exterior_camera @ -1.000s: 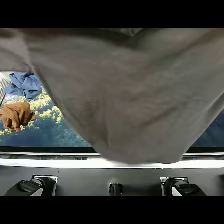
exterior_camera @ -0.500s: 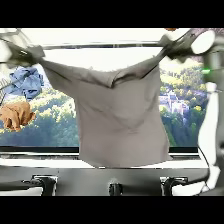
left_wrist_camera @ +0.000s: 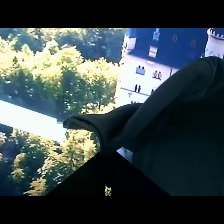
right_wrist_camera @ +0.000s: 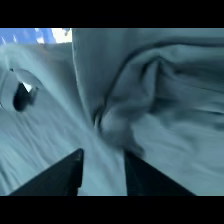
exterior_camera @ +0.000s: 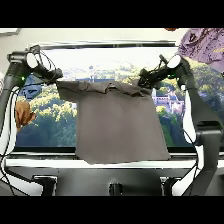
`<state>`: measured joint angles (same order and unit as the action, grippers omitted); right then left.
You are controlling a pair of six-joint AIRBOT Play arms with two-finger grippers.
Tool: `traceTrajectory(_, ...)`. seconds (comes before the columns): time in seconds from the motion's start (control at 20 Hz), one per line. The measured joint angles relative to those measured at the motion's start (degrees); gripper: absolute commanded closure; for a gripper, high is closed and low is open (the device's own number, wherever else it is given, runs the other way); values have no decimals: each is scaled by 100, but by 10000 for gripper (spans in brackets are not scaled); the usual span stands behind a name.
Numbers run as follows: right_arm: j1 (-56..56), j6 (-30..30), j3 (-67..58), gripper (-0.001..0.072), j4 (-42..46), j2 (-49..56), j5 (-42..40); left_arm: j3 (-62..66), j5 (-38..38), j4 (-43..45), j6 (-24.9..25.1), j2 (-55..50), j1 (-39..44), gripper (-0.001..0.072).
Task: Fold the clothes and pants, and hang the long-sleeved shirts on hangers.
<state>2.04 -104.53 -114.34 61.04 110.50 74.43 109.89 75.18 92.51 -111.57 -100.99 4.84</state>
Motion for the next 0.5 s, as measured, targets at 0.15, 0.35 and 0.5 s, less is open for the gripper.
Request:
traceTrajectory(0.15, -348, 903, 98, 268, 586, -608, 719, 0, 122, -118, 201, 120, -232, 688)
traceTrajectory(0.35, -1366, 1521, 1462, 220, 907, -1808, 1143, 0, 286, -315, 315, 227, -402, 688)
traceTrajectory(0.5, -2149, 1799, 3289, 221, 798, -2793, 1191, 0, 341, -533, 341, 249, -446, 688)
